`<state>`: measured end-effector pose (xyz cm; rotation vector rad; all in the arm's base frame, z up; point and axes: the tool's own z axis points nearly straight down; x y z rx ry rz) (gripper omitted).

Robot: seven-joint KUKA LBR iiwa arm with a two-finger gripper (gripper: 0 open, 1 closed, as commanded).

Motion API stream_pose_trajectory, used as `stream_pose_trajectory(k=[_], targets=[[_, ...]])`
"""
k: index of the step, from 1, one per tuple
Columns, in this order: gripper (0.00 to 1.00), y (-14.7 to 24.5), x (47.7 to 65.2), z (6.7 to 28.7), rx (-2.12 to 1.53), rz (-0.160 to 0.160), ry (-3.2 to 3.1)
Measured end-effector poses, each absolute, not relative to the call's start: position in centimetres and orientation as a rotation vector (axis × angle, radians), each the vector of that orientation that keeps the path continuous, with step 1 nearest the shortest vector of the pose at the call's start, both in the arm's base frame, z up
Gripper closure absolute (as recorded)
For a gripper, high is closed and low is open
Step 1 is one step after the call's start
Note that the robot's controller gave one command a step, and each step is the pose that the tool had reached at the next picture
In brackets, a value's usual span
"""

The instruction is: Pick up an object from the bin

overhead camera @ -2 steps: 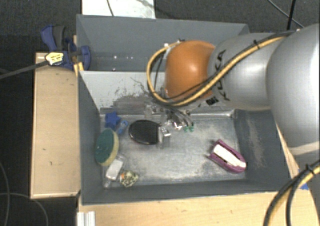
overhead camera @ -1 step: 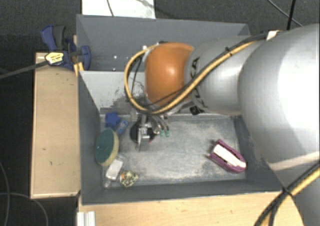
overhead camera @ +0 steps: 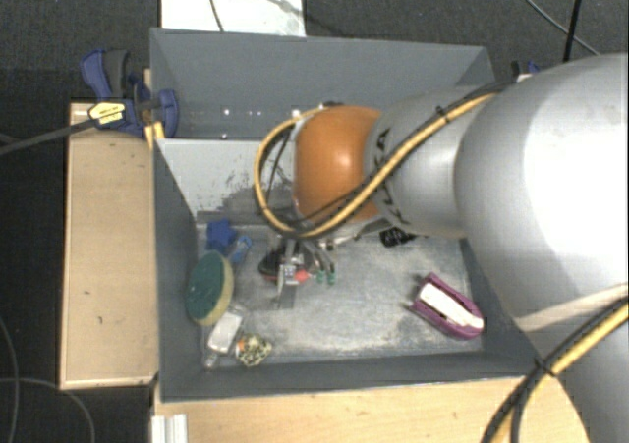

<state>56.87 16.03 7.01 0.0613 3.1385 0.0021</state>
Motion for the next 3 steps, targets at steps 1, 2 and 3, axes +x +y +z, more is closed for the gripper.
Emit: stream_pose_trajectory(k=[1, 2, 3], targets=[[0.00, 12.8, 57.2, 7.0, 0.351, -0.001, 3.123], [1.00, 12.9, 57.2, 7.0, 0.353, 0.000, 3.123], [1.00, 12.9, 57.3, 12.3, 0.353, 0.004, 3.116]])
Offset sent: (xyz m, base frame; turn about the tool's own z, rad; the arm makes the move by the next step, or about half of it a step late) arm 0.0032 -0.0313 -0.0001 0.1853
